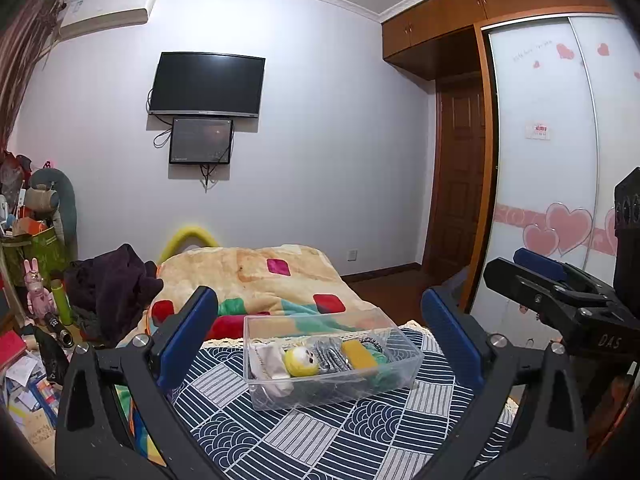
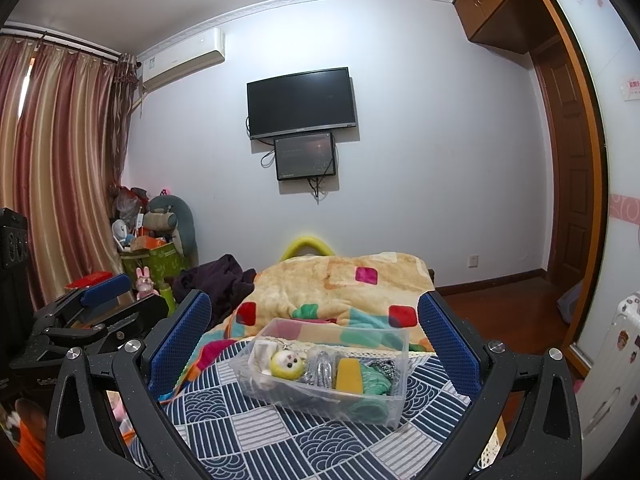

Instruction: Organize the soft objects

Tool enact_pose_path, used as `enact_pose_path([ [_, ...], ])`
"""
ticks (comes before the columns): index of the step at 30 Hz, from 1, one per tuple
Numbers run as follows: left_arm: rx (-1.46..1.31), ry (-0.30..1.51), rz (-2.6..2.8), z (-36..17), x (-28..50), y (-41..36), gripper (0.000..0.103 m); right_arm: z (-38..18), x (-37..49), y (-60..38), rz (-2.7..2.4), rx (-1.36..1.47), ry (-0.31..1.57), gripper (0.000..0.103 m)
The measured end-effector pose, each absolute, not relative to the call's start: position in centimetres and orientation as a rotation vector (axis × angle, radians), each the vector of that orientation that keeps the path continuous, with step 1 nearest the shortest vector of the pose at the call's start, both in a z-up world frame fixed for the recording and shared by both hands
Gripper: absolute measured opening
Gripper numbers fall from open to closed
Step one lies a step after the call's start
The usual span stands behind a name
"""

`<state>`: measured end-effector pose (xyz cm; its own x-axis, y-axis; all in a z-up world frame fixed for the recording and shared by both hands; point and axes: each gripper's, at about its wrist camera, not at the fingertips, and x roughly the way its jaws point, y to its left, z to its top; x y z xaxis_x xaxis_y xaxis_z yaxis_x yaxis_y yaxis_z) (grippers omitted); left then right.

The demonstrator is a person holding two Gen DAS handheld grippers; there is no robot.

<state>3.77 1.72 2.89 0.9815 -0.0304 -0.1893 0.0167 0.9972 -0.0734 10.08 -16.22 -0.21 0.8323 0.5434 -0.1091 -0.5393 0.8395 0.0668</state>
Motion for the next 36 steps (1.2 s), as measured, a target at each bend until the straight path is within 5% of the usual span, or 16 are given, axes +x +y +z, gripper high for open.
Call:
enact_pose_path([
  [36, -0.082, 0.212, -0.023, 2.13, 4.3, 1.92, 0.103, -0.09, 9.83, -15.72, 0.572, 0.033, 0.144, 0.103],
])
